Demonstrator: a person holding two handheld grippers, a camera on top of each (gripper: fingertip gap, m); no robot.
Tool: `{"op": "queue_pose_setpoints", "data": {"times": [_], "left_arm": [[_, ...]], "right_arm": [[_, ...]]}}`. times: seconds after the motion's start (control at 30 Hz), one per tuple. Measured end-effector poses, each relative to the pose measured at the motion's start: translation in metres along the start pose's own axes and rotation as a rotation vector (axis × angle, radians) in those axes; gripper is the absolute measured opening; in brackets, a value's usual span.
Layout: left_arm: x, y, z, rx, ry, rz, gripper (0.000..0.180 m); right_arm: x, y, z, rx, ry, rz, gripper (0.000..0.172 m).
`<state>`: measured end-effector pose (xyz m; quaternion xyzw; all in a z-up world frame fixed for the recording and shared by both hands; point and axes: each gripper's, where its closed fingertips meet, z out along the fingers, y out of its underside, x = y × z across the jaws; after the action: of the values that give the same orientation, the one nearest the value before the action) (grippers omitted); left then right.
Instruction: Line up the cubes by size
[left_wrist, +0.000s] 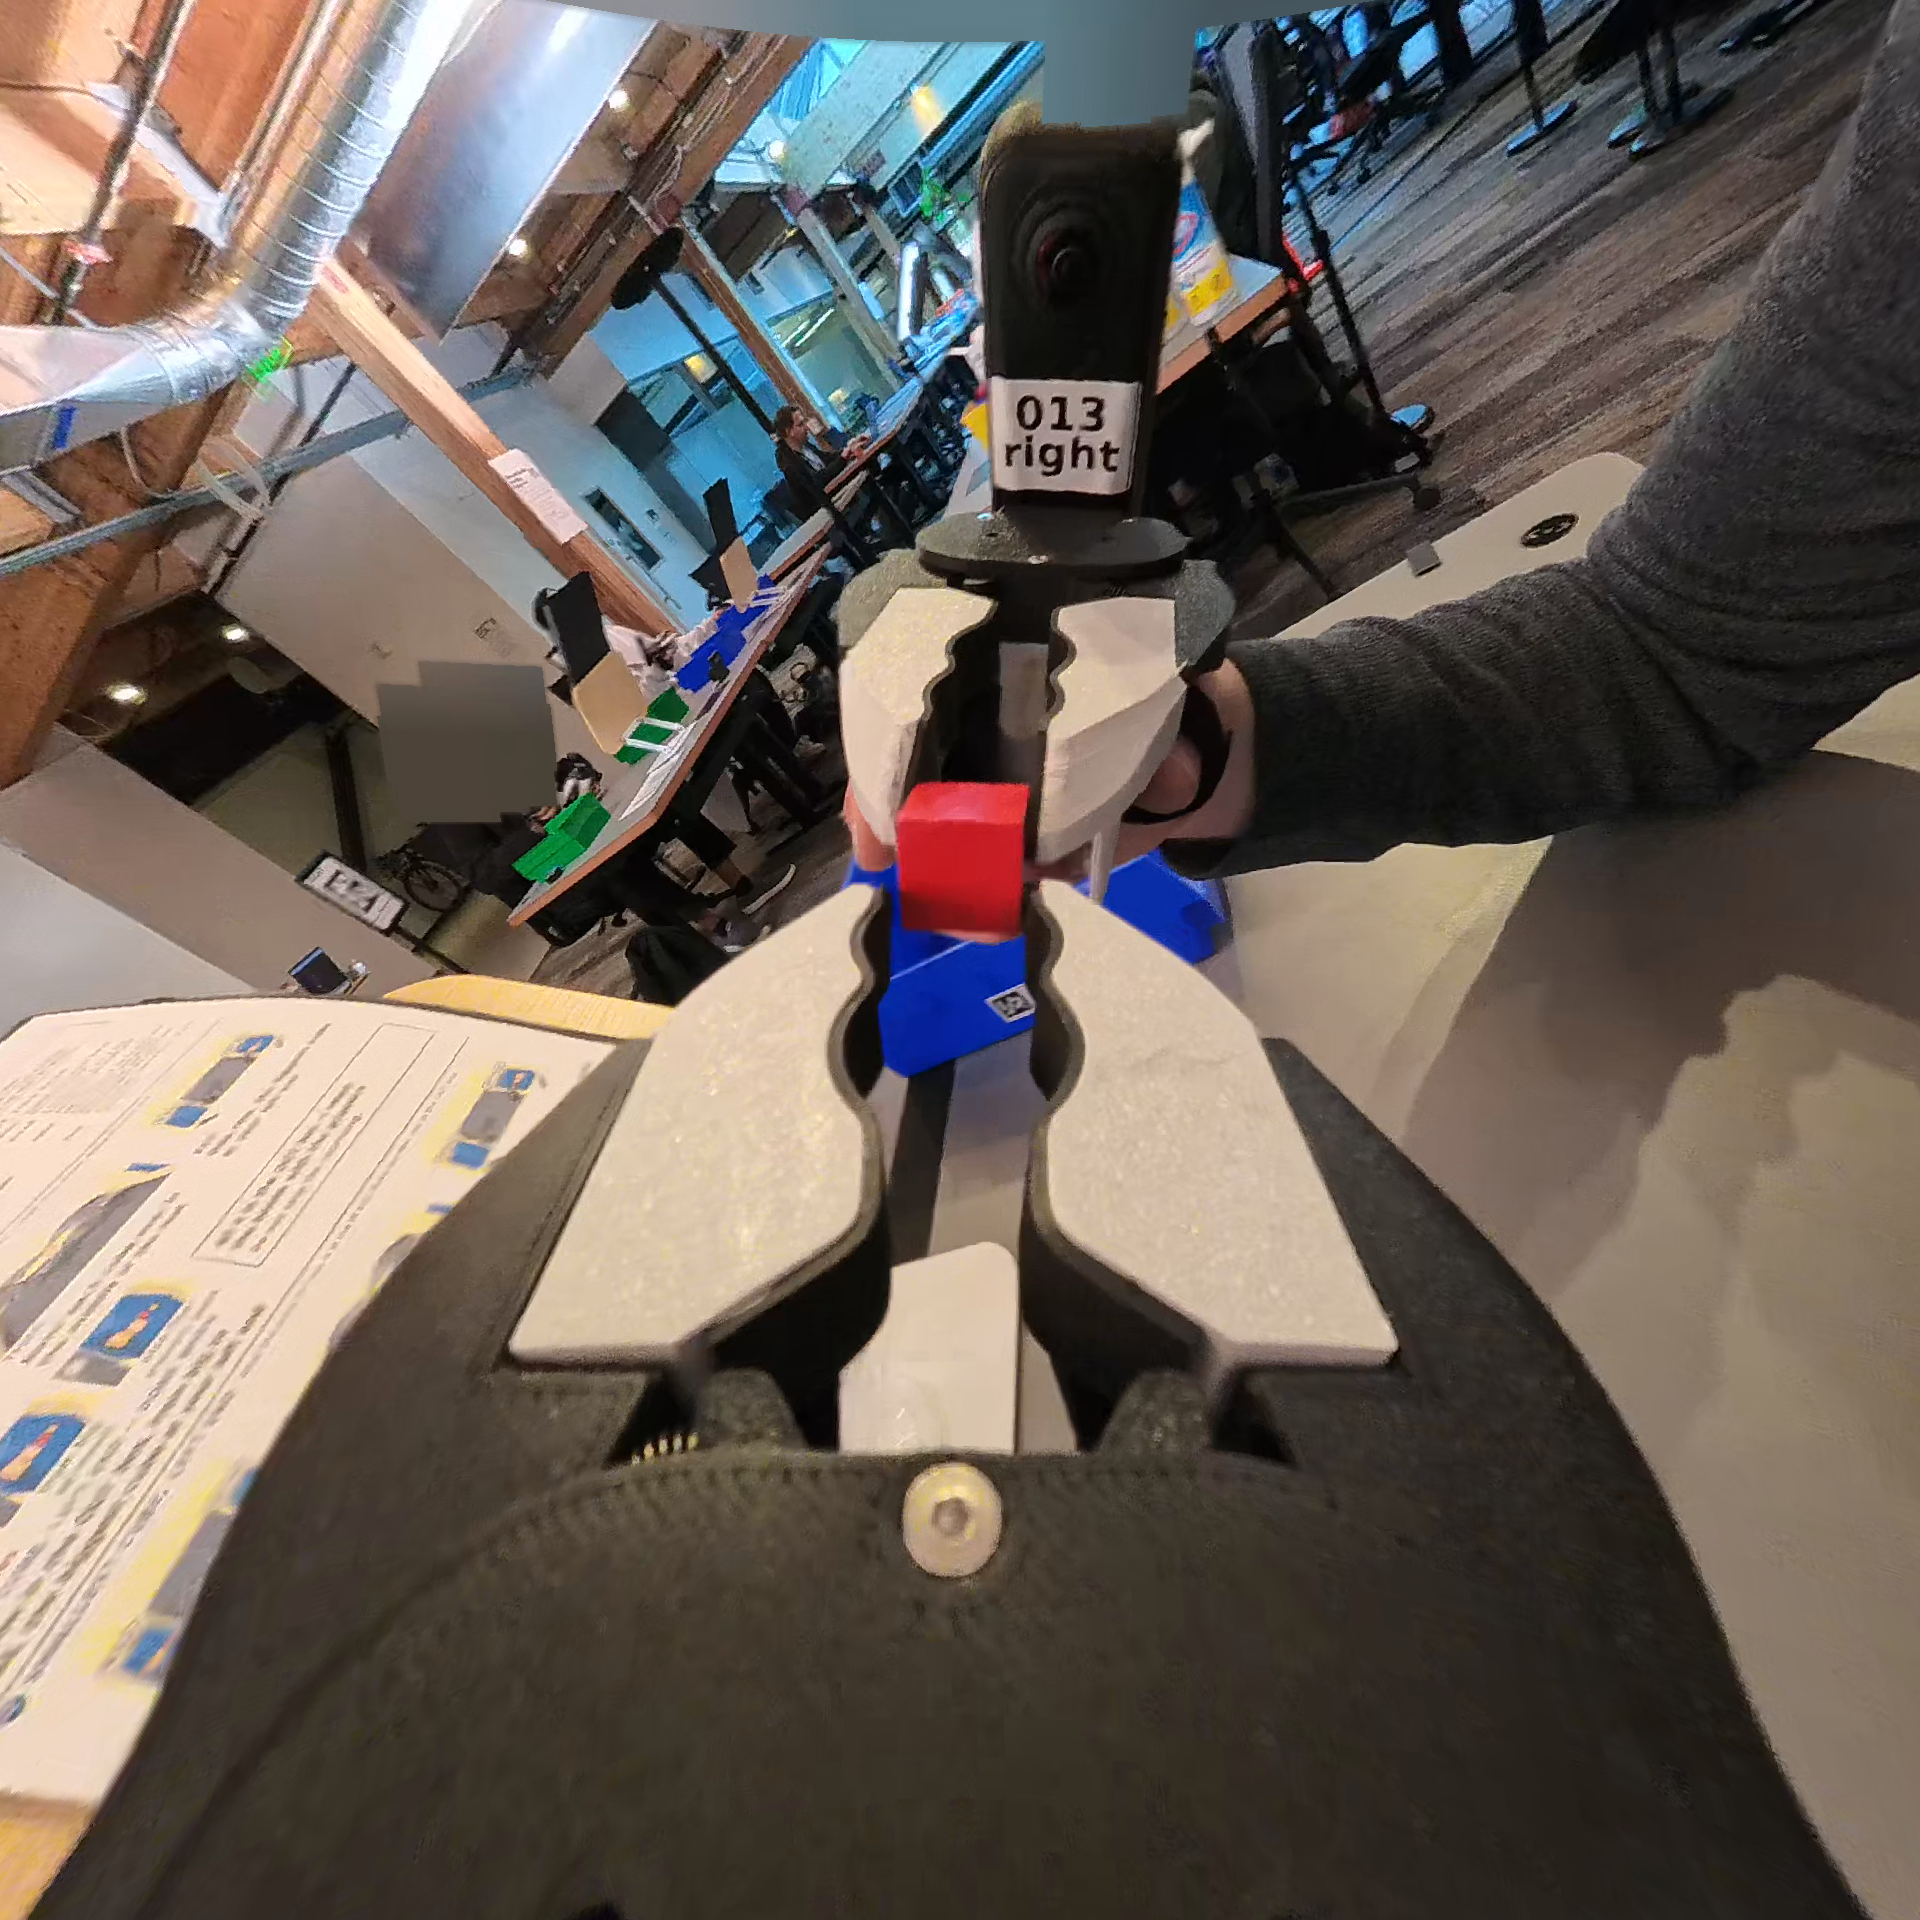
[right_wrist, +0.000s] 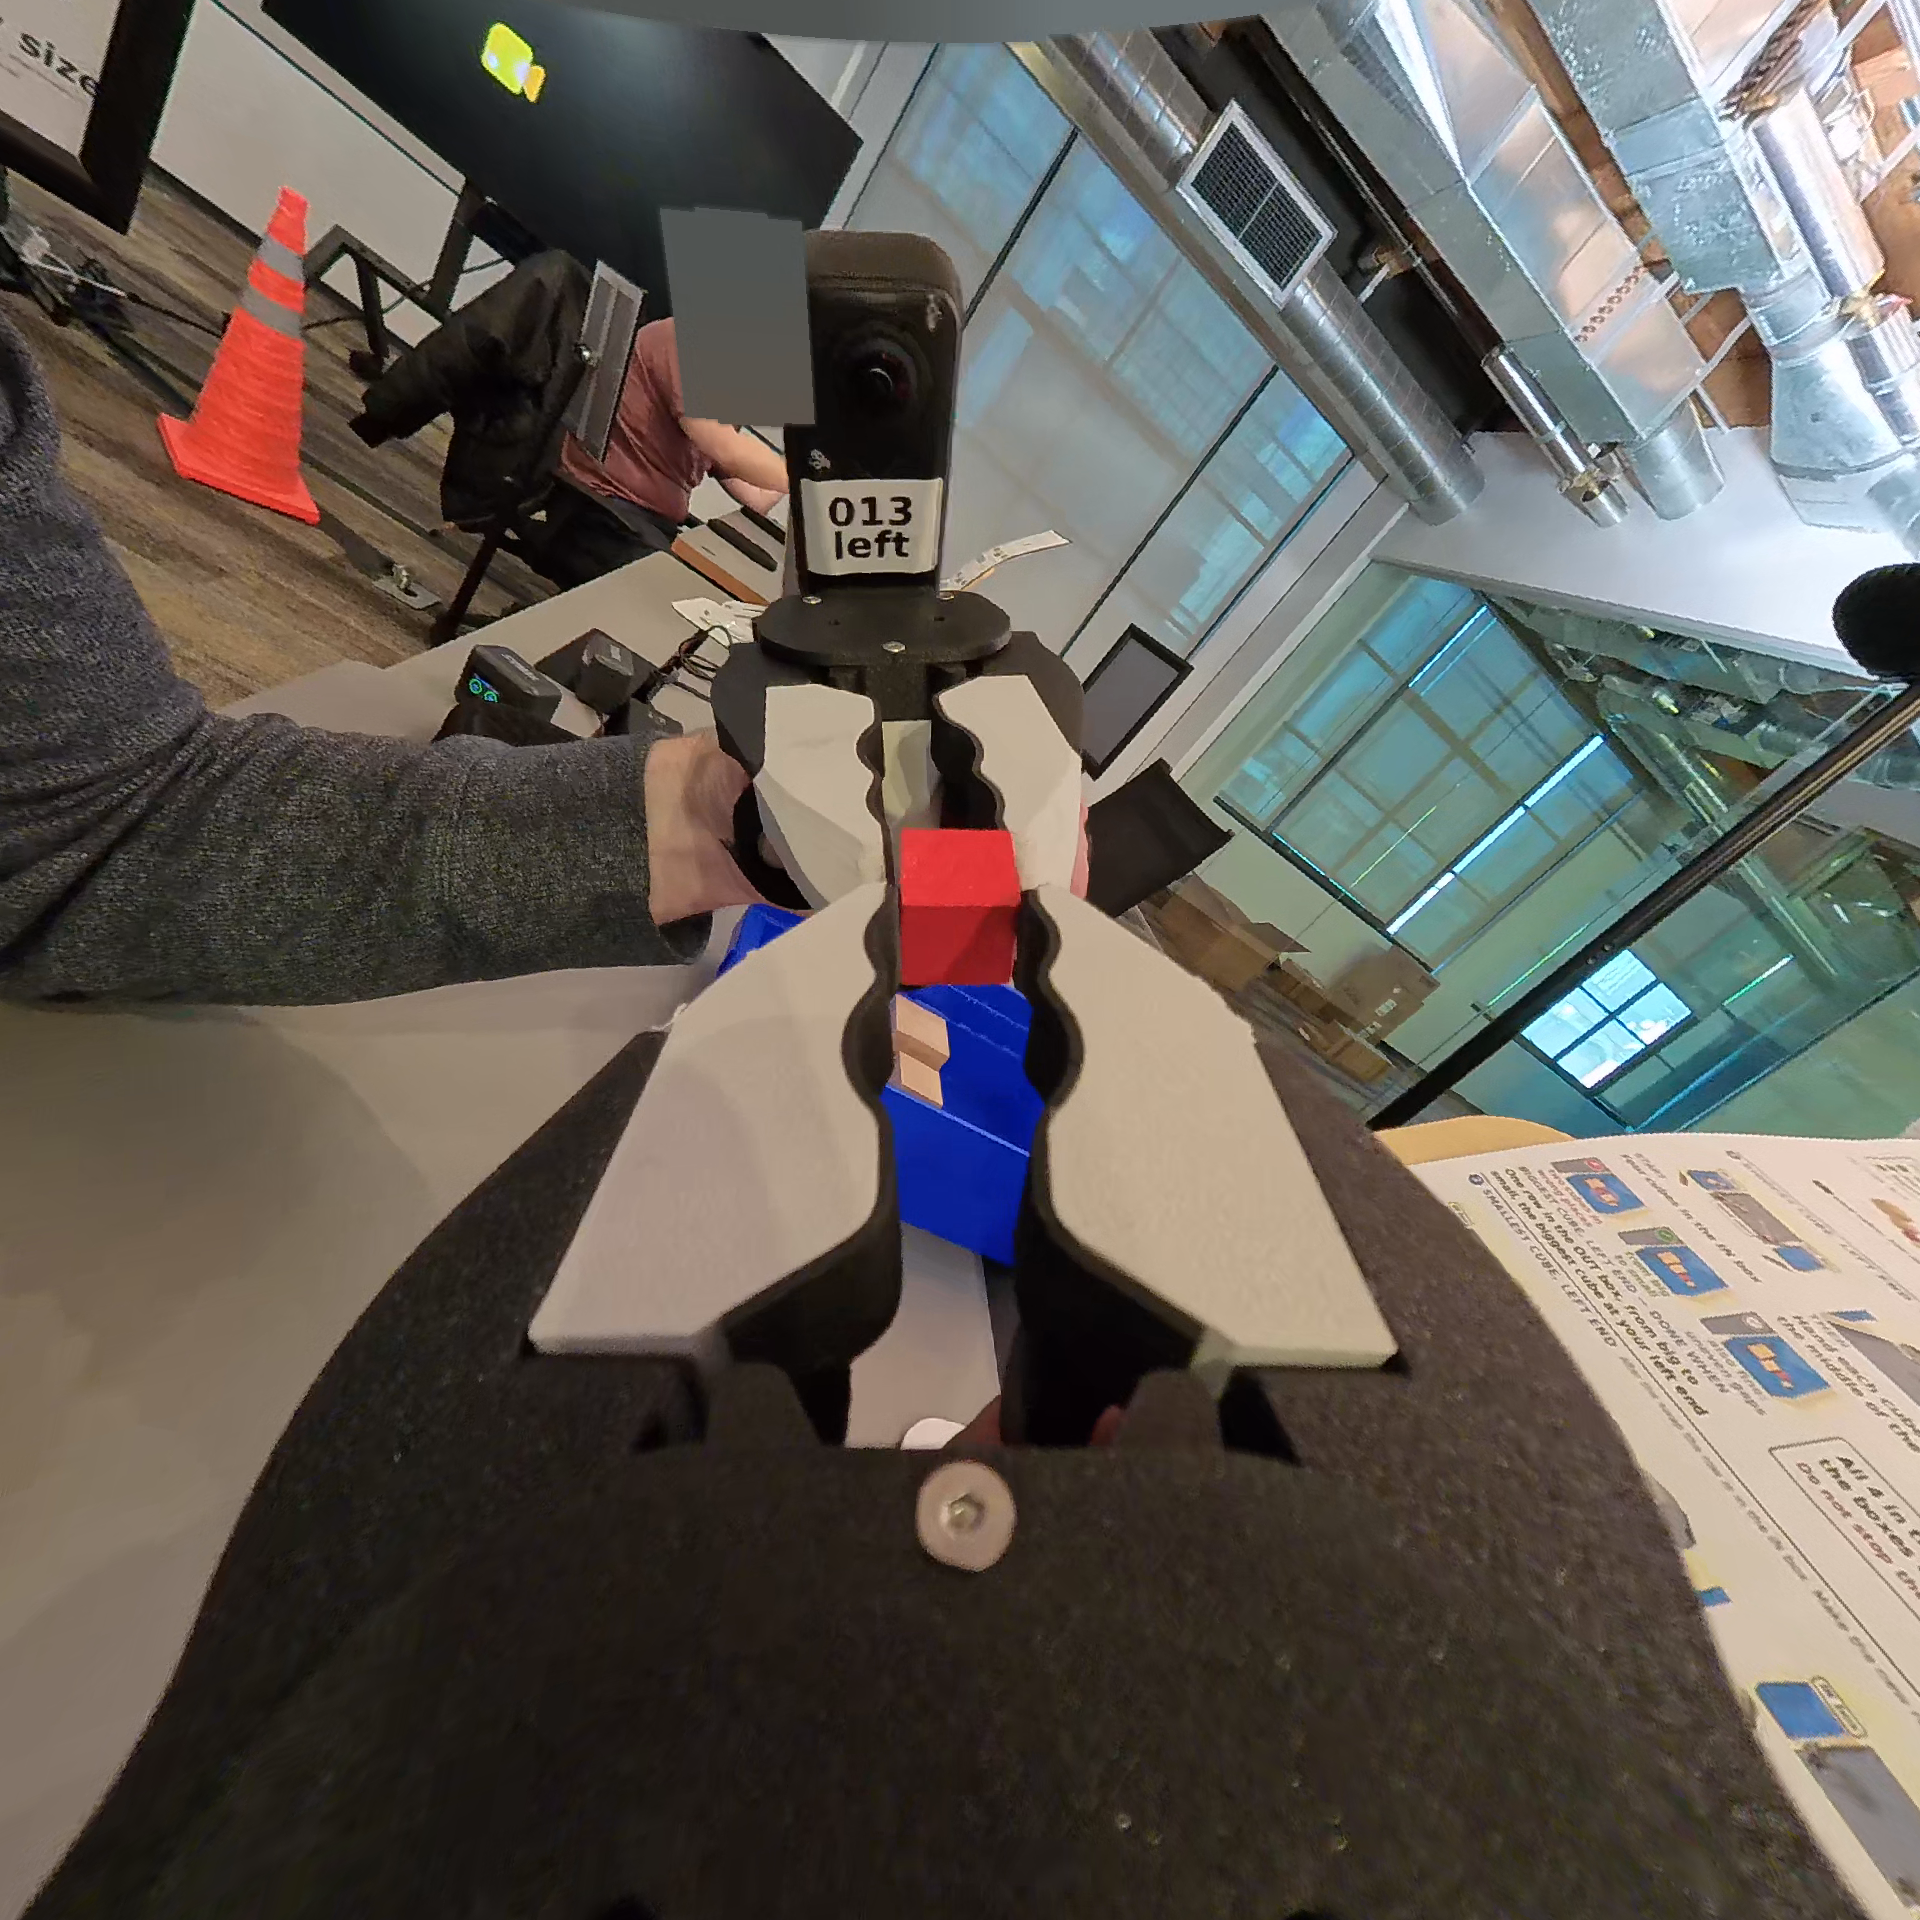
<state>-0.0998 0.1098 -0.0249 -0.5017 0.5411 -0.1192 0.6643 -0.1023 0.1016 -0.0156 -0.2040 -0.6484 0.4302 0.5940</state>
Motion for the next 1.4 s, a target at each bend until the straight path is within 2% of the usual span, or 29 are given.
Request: {"op": "queue_pose_setpoints", "data": {"times": [0.1, 0.17, 0.23, 0.3, 0.4, 0.57, 0.67, 0.77, 0.9, 1.1, 1.4], "left_arm": [[-0.008, 0.003, -0.007, -0.036, -0.044, 0.005, 0.025], [-0.012, 0.007, -0.014, -0.071, -0.075, 0.023, 0.014], [-0.018, 0.013, -0.022, -0.131, -0.111, 0.039, 0.002], [-0.022, 0.016, -0.03, -0.176, -0.14, 0.064, 0.0], [-0.025, 0.011, -0.041, -0.199, -0.173, 0.091, 0.0], [-0.021, -0.014, -0.046, -0.149, -0.185, 0.116, 0.0], [-0.006, -0.039, -0.031, -0.091, -0.137, 0.157, 0.0], [-0.002, -0.052, -0.016, -0.099, -0.158, 0.229, 0.0], [0.004, -0.062, 0.001, -0.071, -0.139, 0.253, 0.0], [0.004, -0.052, 0.014, -0.089, -0.107, 0.238, 0.0], [0.002, -0.047, 0.02, -0.098, -0.107, 0.234, 0.0]], "right_arm": [[0.01, -0.002, -0.011, -0.016, 0.032, -0.009, 0.021], [0.02, -0.006, -0.026, -0.039, 0.073, -0.03, 0.02], [0.035, -0.004, -0.048, -0.118, 0.142, -0.078, 0.02], [0.051, 0.006, -0.077, -0.25, 0.218, -0.131, 0.02], [0.069, 0.043, -0.131, -0.505, 0.282, -0.166, 0.021], [0.087, 0.108, -0.225, -0.831, 0.284, -0.071, 0.021], [0.084, 0.147, -0.265, -1.004, 0.192, -0.017, 0.02], [0.075, 0.188, -0.293, -1.163, 0.088, 0.067, 0.021], [0.055, 0.235, -0.306, -1.283, -0.057, 0.147, 0.021], [0.033, 0.295, -0.318, -1.425, -0.22, 0.231, 0.021], [0.017, 0.325, -0.309, -1.417, -0.346, 0.302, 0.021]]}}
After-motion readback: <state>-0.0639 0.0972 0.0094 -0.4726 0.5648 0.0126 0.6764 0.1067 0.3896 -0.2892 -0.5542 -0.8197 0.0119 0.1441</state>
